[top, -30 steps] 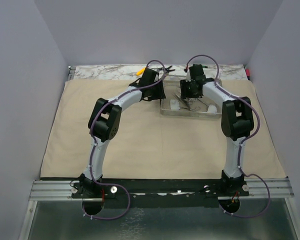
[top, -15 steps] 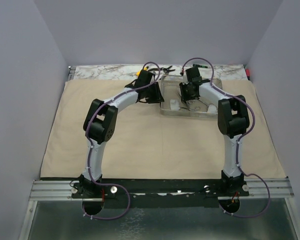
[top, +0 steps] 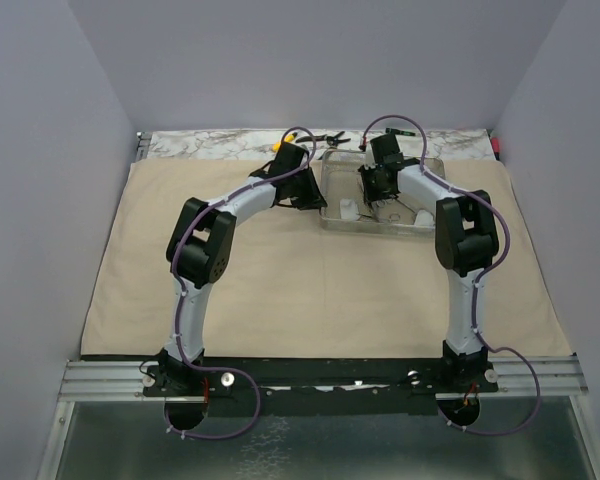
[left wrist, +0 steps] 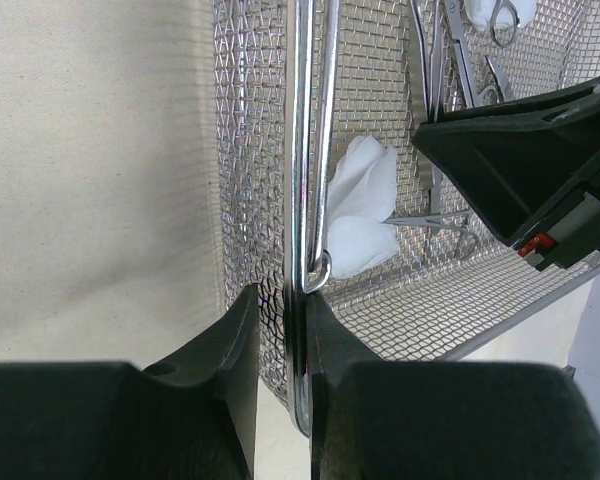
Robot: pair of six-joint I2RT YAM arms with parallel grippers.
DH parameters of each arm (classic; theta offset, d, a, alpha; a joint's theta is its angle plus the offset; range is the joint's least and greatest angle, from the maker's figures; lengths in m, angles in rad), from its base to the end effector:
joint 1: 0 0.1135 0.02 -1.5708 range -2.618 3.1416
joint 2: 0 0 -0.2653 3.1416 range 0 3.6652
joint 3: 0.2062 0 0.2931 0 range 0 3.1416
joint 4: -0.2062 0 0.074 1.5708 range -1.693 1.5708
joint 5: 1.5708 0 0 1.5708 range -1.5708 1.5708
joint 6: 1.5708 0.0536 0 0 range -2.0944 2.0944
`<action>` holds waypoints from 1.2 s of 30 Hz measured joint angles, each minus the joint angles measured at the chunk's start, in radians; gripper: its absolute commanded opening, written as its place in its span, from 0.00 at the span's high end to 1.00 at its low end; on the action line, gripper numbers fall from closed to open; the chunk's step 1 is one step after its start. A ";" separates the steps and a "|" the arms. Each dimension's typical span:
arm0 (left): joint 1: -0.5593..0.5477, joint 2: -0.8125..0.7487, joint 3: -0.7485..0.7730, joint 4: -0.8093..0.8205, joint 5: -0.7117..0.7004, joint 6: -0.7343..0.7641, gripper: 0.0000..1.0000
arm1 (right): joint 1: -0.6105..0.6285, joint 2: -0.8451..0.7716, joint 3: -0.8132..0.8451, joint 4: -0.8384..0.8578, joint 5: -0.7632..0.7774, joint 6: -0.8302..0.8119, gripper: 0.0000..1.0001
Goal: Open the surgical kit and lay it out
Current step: Adjust the medical item in the container.
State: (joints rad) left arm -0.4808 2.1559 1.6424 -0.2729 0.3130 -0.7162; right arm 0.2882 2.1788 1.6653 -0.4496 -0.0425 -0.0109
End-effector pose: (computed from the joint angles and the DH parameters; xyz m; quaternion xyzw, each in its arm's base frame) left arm 0.4660 -0.2617 0.1575 -0.0480 0.9135 -0.3317 0.2308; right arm 0.5015 0.1510 0.1379 -0.1484 0.9424 0.0614 0.2935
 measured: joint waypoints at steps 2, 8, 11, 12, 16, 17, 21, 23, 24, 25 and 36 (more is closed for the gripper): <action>0.000 0.000 -0.002 0.002 0.001 -0.021 1.00 | 0.000 0.000 0.000 0.000 0.004 0.000 0.85; -0.004 -0.006 -0.017 0.009 -0.001 -0.110 1.00 | 0.000 0.000 0.000 0.005 0.038 0.009 0.85; -0.014 -0.020 -0.043 0.024 -0.021 -0.157 1.00 | 0.000 0.000 0.000 0.007 0.057 0.029 0.85; -0.019 -0.026 -0.052 0.027 -0.028 -0.171 1.00 | 0.000 0.000 -0.002 0.009 0.060 0.037 0.85; -0.032 -0.032 -0.067 0.040 -0.049 -0.207 1.00 | 0.000 -0.004 -0.015 0.029 0.071 0.057 0.85; -0.033 -0.034 -0.069 0.042 -0.053 -0.211 1.00 | 0.000 -0.005 -0.018 0.034 0.072 0.062 0.85; -0.035 -0.035 -0.069 0.042 -0.064 -0.209 0.96 | 0.000 -0.007 -0.023 0.040 0.075 0.067 0.83; -0.037 -0.035 -0.069 0.042 -0.069 -0.203 0.95 | 0.000 -0.007 -0.023 0.041 0.076 0.067 0.82; -0.037 -0.035 -0.068 0.042 -0.069 -0.199 0.94 | 0.000 -0.007 -0.023 0.041 0.076 0.066 0.81; -0.037 -0.035 -0.068 0.042 -0.069 -0.195 0.94 | 0.000 -0.007 -0.023 0.041 0.076 0.066 0.80; -0.037 -0.027 -0.028 -0.010 -0.074 -0.127 0.68 | 0.000 -0.019 -0.043 0.051 0.080 0.075 0.64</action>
State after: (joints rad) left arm -0.5179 2.1288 1.6142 -0.2829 0.2386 -0.8436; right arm 0.2882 2.1597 1.6222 -0.3985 0.0376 0.0639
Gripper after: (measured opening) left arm 0.205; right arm 0.385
